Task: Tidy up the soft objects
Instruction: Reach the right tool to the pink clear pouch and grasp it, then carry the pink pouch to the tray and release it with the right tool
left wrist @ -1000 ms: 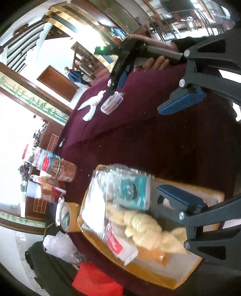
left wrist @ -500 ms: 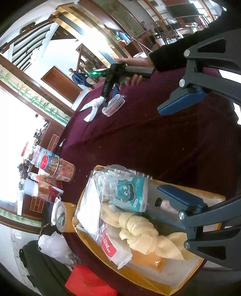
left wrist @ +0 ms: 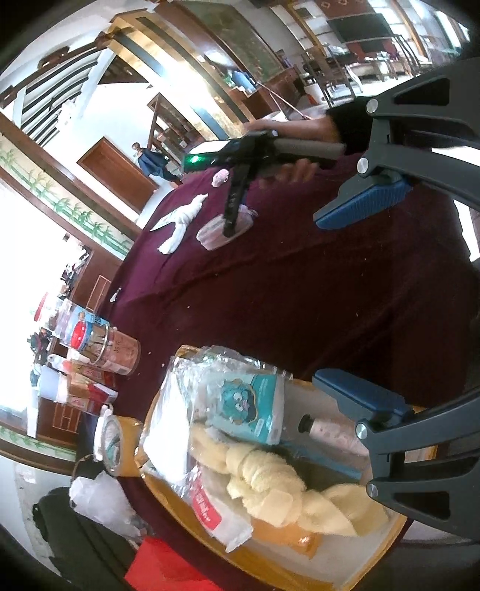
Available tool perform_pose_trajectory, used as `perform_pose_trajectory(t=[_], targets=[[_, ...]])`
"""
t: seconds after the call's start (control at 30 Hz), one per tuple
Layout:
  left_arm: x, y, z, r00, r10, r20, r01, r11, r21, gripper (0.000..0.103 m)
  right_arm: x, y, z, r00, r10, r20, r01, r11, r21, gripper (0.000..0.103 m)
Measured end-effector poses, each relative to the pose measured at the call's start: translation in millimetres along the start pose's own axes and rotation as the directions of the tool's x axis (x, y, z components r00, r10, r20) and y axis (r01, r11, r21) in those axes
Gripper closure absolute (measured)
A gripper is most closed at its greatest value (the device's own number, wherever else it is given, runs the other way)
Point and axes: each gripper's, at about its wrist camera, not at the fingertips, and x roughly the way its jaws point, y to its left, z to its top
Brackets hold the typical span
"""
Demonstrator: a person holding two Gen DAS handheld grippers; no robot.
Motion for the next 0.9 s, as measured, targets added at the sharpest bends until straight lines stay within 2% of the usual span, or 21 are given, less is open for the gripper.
perform_pose_trajectory(t=[0.03, 0.07, 0.17, 0.23, 0.37, 0.43, 0.47, 0.5, 0.57, 0.6, 0.67, 0.73, 0.77, 0.9], targets=[[1.8, -0.5, 0.7, 1.000, -0.004, -0.006, 0.004, 1.000, -0.007, 0.022, -8.8, 9.6, -10.6, 1.000, 0.022, 0.017, -0.022, 1.000, -0.002, 0.033], [4.3, -1.1, 1.6, 1.000, -0.013, -0.013, 0.012, 1.000, -0.014, 0.022, -18.9, 22.0, -26.1, 0.997, 0.080, 0.021, -0.080, 0.997, -0.005, 0.033], [19.5, 1.6, 6.3, 0.994, -0.090, -0.064, 0.086, 0.994, -0.075, 0.022, -39.8, 51.2, -64.3, 0.974, 0.226, 0.020, -0.226, 0.974, -0.006, 0.033], [31.9, 6.1, 8.7, 0.985, -0.138, -0.103, 0.123, 0.983, -0.136, 0.022, -53.9, 73.3, -92.8, 0.956, 0.292, 0.022, -0.292, 0.956, -0.013, 0.033], [47.2, 9.1, 8.6, 0.973, -0.198, -0.118, 0.168, 0.961, -0.222, 0.023, -68.2, 96.7, -131.6, 0.921, 0.390, -0.004, -0.390, 0.921, -0.025, 0.033], [54.2, 7.9, 5.6, 0.968, -0.219, -0.126, 0.183, 0.952, -0.247, 0.030, -70.8, 107.3, -144.3, 0.912, 0.410, -0.012, -0.410, 0.912, -0.030, 0.033], [58.4, 7.6, 2.6, 0.963, -0.231, -0.135, 0.190, 0.946, -0.262, 0.053, -73.2, 109.6, -147.4, 0.903, 0.430, -0.015, -0.430, 0.902, -0.038, 0.033], [61.4, 7.0, -0.5, 0.960, -0.239, -0.144, 0.195, 0.944, -0.266, 0.067, -74.4, 113.4, -150.7, 0.898, 0.440, -0.020, -0.440, 0.897, -0.046, 0.033], [65.5, 8.6, -6.8, 0.959, -0.230, -0.168, 0.179, 0.946, -0.271, 0.069, -76.9, 120.8, -156.2, 0.906, 0.422, -0.027, -0.423, 0.904, -0.058, 0.033], [67.4, 11.9, -10.9, 0.959, -0.213, -0.186, 0.156, 0.947, -0.282, 0.069, -77.3, 126.3, -157.9, 0.905, 0.424, -0.033, -0.426, 0.902, -0.066, 0.033], [64.0, 19.9, -14.6, 0.958, -0.218, -0.183, 0.154, 0.937, -0.313, 0.069, -81.1, 138.9, -158.8, 0.902, 0.430, -0.031, -0.431, 0.897, -0.102, 0.032], [49.5, 29.0, -19.2, 0.965, -0.210, -0.157, 0.148, 0.931, -0.334, 0.069, -87.8, 155.7, -157.3, 0.893, 0.449, -0.027, -0.448, 0.882, -0.148, 0.032], [40.5, 32.4, -19.9, 0.970, -0.201, -0.139, 0.146, 0.931, -0.334, 0.069, -91.0, 166.6, -155.0, 0.882, 0.471, -0.027, -0.468, 0.868, -0.168, 0.032], [-9.3, 52.8, -18.2, 0.986, -0.160, -0.034, 0.141, 0.934, -0.328, 0.069, -94.7, 209.0, -143.4, 0.862, 0.506, -0.039, -0.500, 0.832, -0.241, 0.032]])
